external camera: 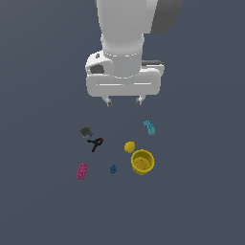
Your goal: Pick up a designated object from a clutter of objects.
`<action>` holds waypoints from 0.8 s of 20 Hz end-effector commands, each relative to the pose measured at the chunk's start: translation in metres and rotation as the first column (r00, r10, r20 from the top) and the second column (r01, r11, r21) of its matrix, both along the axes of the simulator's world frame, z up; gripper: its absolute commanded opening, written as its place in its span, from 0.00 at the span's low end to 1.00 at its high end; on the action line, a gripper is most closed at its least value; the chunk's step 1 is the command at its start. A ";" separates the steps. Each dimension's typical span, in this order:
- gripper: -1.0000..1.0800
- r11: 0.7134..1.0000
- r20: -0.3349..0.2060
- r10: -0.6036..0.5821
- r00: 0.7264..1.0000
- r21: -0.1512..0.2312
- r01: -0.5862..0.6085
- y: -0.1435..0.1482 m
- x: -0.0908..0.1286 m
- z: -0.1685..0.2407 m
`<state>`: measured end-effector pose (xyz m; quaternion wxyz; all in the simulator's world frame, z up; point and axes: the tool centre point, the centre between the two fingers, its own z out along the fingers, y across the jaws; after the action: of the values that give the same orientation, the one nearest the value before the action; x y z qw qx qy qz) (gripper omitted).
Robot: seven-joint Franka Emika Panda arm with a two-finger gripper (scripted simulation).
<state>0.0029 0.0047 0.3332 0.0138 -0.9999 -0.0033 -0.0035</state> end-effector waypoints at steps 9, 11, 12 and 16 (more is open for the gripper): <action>0.96 1.000 -0.001 -0.020 1.000 0.007 0.020 -0.021 0.003 -0.029; 0.96 1.000 -0.001 -0.029 1.000 0.009 0.029 -0.030 0.003 -0.040; 0.96 0.999 -0.001 -0.034 0.999 0.011 0.034 -0.035 0.003 -0.047; 0.96 0.998 -0.001 -0.059 0.998 0.015 0.059 -0.060 0.000 -0.079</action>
<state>0.0048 -0.0454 0.2670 0.0205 -0.9996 0.0212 -0.0040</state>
